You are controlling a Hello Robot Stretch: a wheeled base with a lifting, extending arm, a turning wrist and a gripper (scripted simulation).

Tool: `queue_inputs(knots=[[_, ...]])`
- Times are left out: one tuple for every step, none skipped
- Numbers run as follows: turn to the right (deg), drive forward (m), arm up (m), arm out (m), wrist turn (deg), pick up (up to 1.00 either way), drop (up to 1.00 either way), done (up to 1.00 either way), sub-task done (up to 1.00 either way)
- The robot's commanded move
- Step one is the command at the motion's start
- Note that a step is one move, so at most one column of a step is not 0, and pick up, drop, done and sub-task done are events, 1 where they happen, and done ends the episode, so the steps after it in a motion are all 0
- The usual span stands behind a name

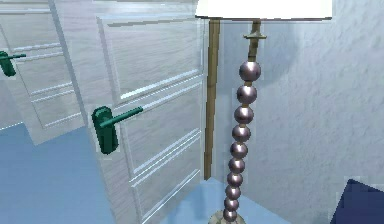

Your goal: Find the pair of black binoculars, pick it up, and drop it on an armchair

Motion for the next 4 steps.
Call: queue_inputs(knots=[[0.0,0.00,-0.32,0.00,0.0,0.00,0.00,0.00,0.00],[0.0,0.00,0.00,0.00,0.0,0.00,1.00,0.00,0.00],[0.0,0.00,0.10,0.00,0.0,0.00,0.00,0.00,0.00],[0.0,0.00,0.00,-0.08,0.0,0.00,0.00,0.00,0.00]])
